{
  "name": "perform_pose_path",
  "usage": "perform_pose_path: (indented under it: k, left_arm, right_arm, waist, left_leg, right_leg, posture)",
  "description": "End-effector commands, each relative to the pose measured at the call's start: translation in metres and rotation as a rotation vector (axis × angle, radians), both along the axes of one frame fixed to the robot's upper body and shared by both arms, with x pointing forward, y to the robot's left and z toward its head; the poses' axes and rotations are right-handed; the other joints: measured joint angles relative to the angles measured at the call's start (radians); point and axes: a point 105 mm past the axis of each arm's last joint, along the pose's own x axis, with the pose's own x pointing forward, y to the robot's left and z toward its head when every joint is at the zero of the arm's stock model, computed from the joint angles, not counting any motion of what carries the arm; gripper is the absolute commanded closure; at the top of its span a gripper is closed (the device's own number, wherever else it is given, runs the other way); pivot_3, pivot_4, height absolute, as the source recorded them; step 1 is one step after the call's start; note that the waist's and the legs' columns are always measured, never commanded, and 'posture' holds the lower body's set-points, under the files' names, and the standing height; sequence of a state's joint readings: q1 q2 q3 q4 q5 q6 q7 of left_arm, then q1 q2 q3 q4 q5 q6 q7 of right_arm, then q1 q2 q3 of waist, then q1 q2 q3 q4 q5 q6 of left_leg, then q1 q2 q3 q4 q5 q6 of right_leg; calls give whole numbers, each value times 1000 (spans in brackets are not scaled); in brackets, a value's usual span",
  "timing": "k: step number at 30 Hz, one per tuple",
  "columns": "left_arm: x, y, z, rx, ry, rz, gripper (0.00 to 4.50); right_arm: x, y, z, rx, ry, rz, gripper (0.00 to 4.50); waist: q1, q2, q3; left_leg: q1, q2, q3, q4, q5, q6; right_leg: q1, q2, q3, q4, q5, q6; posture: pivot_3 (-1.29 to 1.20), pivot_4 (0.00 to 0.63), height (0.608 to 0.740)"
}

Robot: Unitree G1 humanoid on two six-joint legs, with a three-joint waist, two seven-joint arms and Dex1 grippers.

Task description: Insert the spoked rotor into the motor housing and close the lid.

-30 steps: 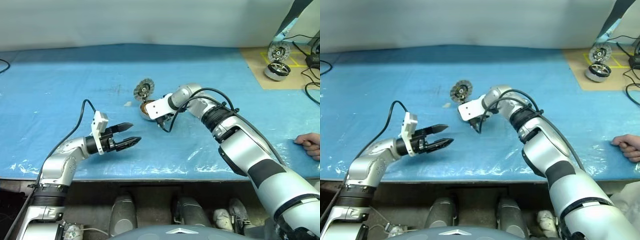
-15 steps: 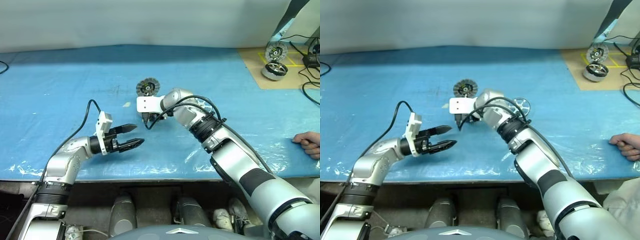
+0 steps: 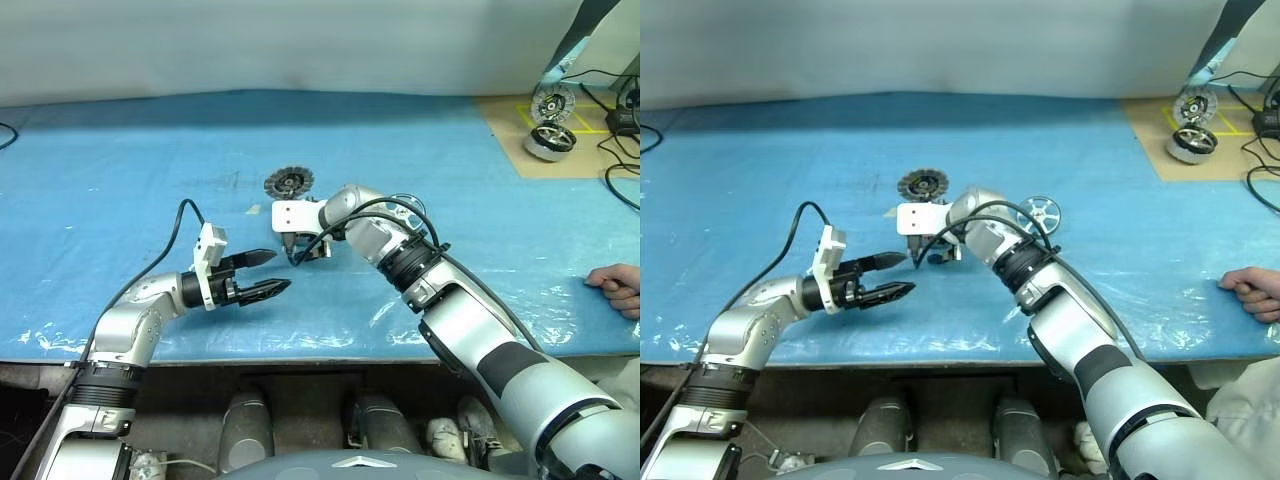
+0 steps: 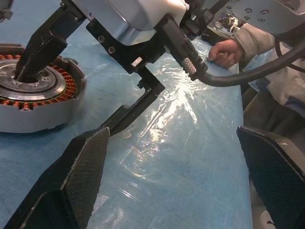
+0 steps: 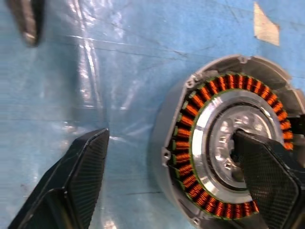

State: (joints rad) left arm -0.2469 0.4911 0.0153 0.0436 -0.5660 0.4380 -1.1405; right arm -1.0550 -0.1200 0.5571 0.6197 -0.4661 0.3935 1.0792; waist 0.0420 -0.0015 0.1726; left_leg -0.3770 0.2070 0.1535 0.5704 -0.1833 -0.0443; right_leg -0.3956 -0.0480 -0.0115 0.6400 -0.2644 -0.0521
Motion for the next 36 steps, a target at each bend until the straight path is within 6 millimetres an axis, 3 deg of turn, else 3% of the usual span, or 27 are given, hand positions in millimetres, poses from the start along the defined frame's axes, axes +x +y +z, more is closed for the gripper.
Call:
perform_pose_path:
  k: [1,9,13,17,21,24,29,36]
  left_arm:
    - [2,5,10,-9,-26,7,0]
    - [-1,9,10,-6,-19,2,0]
    - [-2,10,12,-4,-27,6,0]
    - [1,12,18,-12,-56,31,0]
    - [0,12,19,-15,-66,42,0]
    - [0,12,20,-15,-68,44,0]
    - [4,12,22,-8,-78,39,0]
    - [11,10,27,-2,-101,36,0]
  right_arm:
    - [-8,11,25,80,31,37,104]
    - [-31,2,53,180,83,112,104]
    - [-32,-24,58,265,88,58,104]
    - [-5,-64,70,486,-13,-176,104]
    - [12,-99,63,621,-95,-408,104]
    - [18,-112,46,679,-89,-561,104]
    - [19,-104,25,774,-40,-659,104]
    - [38,-105,5,776,-52,-763,104]
  waist:
    - [0,0,0]
    - [3,0,0]
    - [9,0,0]
    - [21,0,0]
    - [25,0,0]
    - [23,0,0]
    - [21,0,0]
    - [25,0,0]
  left_leg:
    - [-1,0,0,0,0,0]
    - [-6,0,0,0,0,0]
    - [-6,0,0,1,0,0]
    - [-5,0,0,1,0,0]
    - [-4,-1,1,1,0,0]
    - [-4,-2,2,1,0,0]
    - [-4,-1,2,-1,0,0]
    - [-4,-2,2,0,0,0]
  right_leg:
    - [-1,0,0,0,0,0]
    - [-6,1,-1,0,3,4]
    - [-5,0,-1,0,3,4]
    - [-5,0,-1,0,3,4]
    - [-4,0,0,0,2,3]
    - [-5,1,1,0,3,4]
    - [-6,1,1,0,2,4]
    - [-5,0,1,0,2,3]
  posture:
    - [0,150,740]
    - [0,150,740]
    - [0,150,740]
    - [0,150,740]
    - [0,150,740]
    - [0,150,740]
    - [0,150,740]
    - [0,150,740]
